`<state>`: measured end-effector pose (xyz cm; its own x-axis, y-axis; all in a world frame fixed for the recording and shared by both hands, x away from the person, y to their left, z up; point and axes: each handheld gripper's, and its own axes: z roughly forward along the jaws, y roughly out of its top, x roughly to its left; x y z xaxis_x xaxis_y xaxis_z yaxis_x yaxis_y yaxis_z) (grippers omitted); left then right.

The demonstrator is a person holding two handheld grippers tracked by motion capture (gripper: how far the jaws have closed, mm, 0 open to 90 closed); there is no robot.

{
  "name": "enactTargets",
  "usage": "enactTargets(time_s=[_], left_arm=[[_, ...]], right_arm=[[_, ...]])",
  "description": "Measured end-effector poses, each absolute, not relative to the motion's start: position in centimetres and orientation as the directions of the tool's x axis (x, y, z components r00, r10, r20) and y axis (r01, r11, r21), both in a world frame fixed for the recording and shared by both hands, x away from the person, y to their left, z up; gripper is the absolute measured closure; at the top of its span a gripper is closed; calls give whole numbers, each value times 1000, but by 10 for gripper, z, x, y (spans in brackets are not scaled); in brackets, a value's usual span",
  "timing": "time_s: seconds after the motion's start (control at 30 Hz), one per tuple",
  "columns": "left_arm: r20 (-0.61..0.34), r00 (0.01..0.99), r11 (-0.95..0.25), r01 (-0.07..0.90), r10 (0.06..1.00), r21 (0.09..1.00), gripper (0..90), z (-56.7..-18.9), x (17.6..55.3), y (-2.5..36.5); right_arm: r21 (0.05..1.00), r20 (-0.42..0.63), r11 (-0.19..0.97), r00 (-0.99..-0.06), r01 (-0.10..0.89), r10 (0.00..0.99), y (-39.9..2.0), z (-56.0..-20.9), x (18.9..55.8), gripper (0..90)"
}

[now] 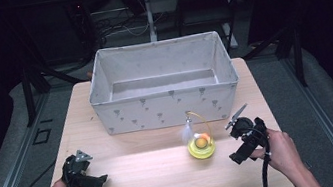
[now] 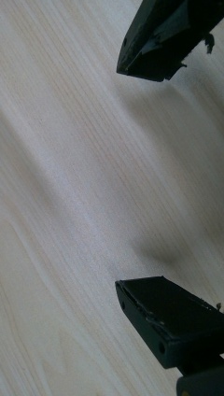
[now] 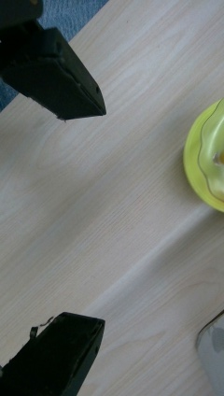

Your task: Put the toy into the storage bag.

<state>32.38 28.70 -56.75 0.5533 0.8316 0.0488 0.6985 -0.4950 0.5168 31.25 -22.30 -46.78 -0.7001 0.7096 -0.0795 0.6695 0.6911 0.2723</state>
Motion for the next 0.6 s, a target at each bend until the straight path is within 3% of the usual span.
enactTargets(time_s=[0.6], left_arm=[[42, 555, -494, 701, 831, 515, 1, -568, 324, 288]], right_arm=[[279, -81, 729, -741, 626, 667, -198, -453, 319, 24]])
